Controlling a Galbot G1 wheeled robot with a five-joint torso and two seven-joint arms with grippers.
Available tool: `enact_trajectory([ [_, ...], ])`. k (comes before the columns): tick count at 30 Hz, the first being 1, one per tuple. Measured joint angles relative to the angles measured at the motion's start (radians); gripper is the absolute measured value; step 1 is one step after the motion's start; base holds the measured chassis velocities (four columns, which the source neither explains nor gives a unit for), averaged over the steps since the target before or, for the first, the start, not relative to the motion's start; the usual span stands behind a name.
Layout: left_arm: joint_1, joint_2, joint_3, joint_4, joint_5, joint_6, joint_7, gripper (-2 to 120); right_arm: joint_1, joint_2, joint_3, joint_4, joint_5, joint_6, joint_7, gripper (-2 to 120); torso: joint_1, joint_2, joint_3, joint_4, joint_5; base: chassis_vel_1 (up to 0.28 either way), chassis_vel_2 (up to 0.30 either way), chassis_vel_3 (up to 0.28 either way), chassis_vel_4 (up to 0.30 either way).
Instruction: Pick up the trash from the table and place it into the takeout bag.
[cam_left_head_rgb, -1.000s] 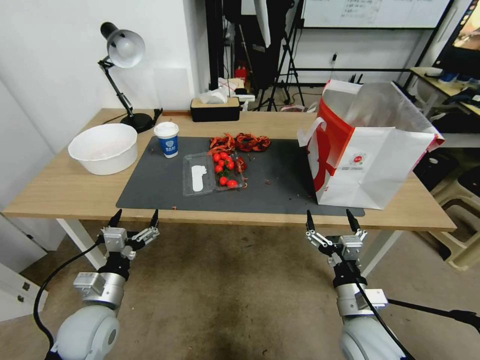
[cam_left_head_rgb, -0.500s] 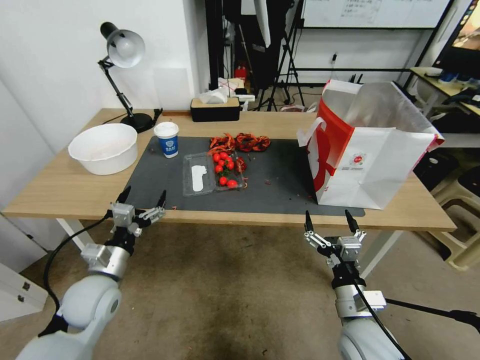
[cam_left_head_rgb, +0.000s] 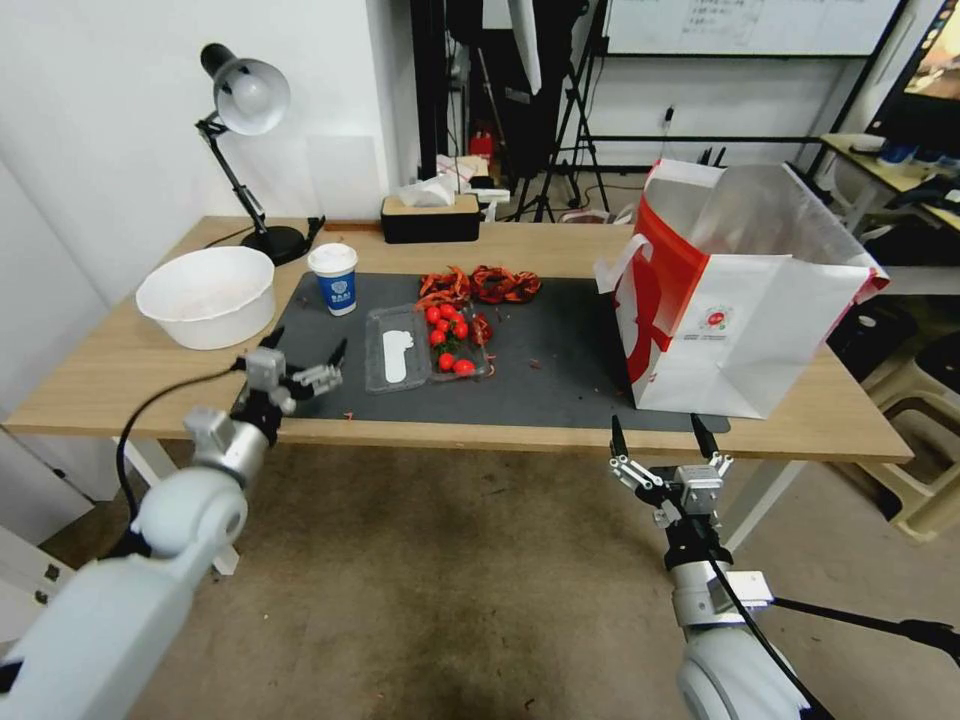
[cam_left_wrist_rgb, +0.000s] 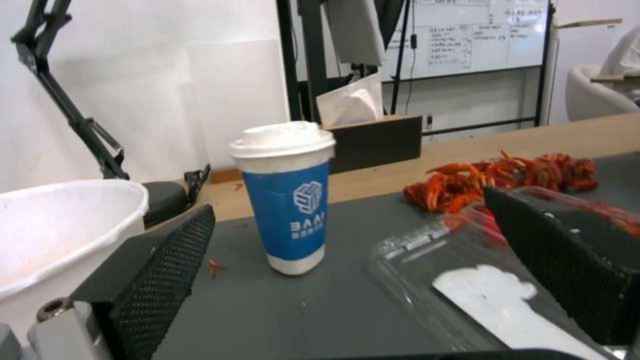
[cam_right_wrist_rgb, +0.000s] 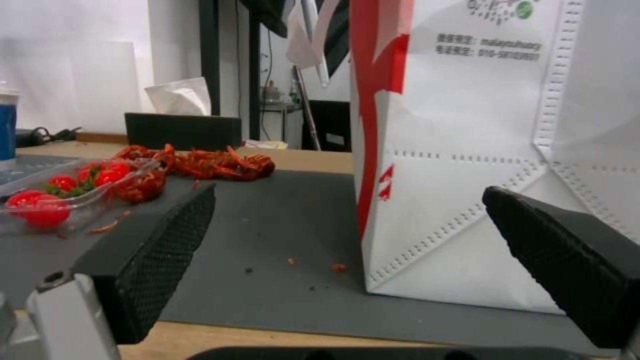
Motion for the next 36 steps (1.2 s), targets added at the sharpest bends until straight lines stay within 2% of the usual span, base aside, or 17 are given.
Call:
enact_trajectory([
  [1, -0.065, 0.019, 0.018, 0.036, -0.041, 0.022, 0.010, 100, 0.011, -0.001, -0.003, -0.002, 0.002, -0.005, 0.000, 100, 0.000, 0.000, 0.000, -0.0003, -0.0002, 0.000, 0.000, 0.000, 0.000],
  [2, -0.103, 0.030, 0.032, 0.058, -0.085, 0.043, 0.014, 100, 0.022, -0.004, -0.009, -0.007, 0.005, -0.010, 0.000, 100, 0.000, 0.000, 0.000, 0.0005, 0.0002, 0.000, 0.000, 0.000, 0.000],
  [4, -0.133, 0.035, 0.047, 0.077, -0.113, 0.056, 0.015, 100, 0.026, -0.004, -0.012, -0.009, 0.006, -0.013, 0.000, 100, 0.000, 0.000, 0.000, 0.0006, -0.0001, 0.000, 0.000, 0.000, 0.000],
  [5, -0.189, 0.041, 0.084, 0.121, -0.157, 0.072, 0.019, 100, 0.031, -0.004, -0.012, -0.012, 0.007, -0.016, 0.000, 100, 0.000, 0.000, 0.000, 0.0001, 0.0000, 0.000, 0.000, 0.000, 0.000],
  [6, -0.189, 0.041, 0.084, 0.121, -0.157, 0.072, 0.019, 100, 0.031, -0.004, -0.012, -0.012, 0.007, -0.016, 0.000, 100, 0.000, 0.000, 0.000, 0.0001, 0.0000, 0.000, 0.000, 0.000, 0.000],
  [8, -0.263, 0.041, 0.140, 0.186, -0.205, 0.082, 0.025, 100, 0.035, -0.004, -0.012, -0.016, 0.008, -0.019, 0.000, 100, 0.000, 0.000, 0.000, 0.0001, -0.0001, 0.000, 0.000, 0.000, 0.000],
  [10, -0.282, 0.040, 0.154, 0.202, -0.214, 0.083, 0.028, 100, 0.036, -0.004, -0.012, -0.017, 0.008, -0.020, 0.000, 100, 0.000, 0.000, 0.000, 0.0001, -0.0001, 0.000, 0.000, 0.000, 0.000],
  [12, -0.350, 0.028, 0.204, 0.262, -0.229, 0.084, 0.036, 100, 0.037, -0.004, -0.010, -0.019, 0.008, -0.021, 0.001, 100, 0.000, 0.000, 0.000, 0.0000, 0.0000, 0.000, 0.000, 0.000, 0.000],
  [16, -0.399, 0.018, 0.243, 0.311, -0.237, 0.084, 0.040, 100, 0.038, -0.004, -0.008, -0.021, 0.009, -0.022, 0.002, 100, 0.000, 0.000, 0.000, 0.0000, -0.0001, 0.000, 0.000, 0.000, 0.000],
  [18, -0.452, 0.006, 0.293, 0.366, -0.257, 0.086, 0.037, 100, 0.041, -0.005, -0.005, -0.024, 0.010, -0.022, 0.003, 100, 0.000, 0.000, 0.000, 0.0001, 0.0000, 0.000, 0.000, 0.000, 0.000],
  [20, -0.463, 0.004, 0.303, 0.379, -0.260, 0.087, 0.036, 100, 0.041, -0.005, -0.005, -0.024, 0.011, -0.022, 0.003, 100, 0.000, 0.000, 0.000, 0.0000, -0.0002, 0.000, 0.000, 0.000, 0.000],
  [23, -0.529, -0.009, 0.349, 0.455, -0.265, 0.087, 0.035, 100, 0.044, -0.007, -0.003, -0.027, 0.014, -0.023, 0.004, 100, 0.000, 0.000, 0.000, 0.0001, 0.0000, 0.000, 0.000, 0.000, 0.000],
  [30, -0.604, -0.027, 0.396, 0.550, -0.270, 0.086, 0.033, 100, 0.047, -0.008, -0.001, -0.031, 0.016, -0.023, 0.005, 100, 0.000, 0.000, 0.000, 0.0001, -0.0001, 0.000, 0.000, 0.000, 0.000],
  [36, -0.629, -0.033, 0.407, 0.579, -0.271, 0.086, 0.033, 100, 0.048, -0.008, -0.002, -0.031, 0.016, -0.023, 0.005, 100, 0.000, 0.000, 0.000, 0.0002, 0.0000, 0.000, 0.000, 0.000, 0.000],
])
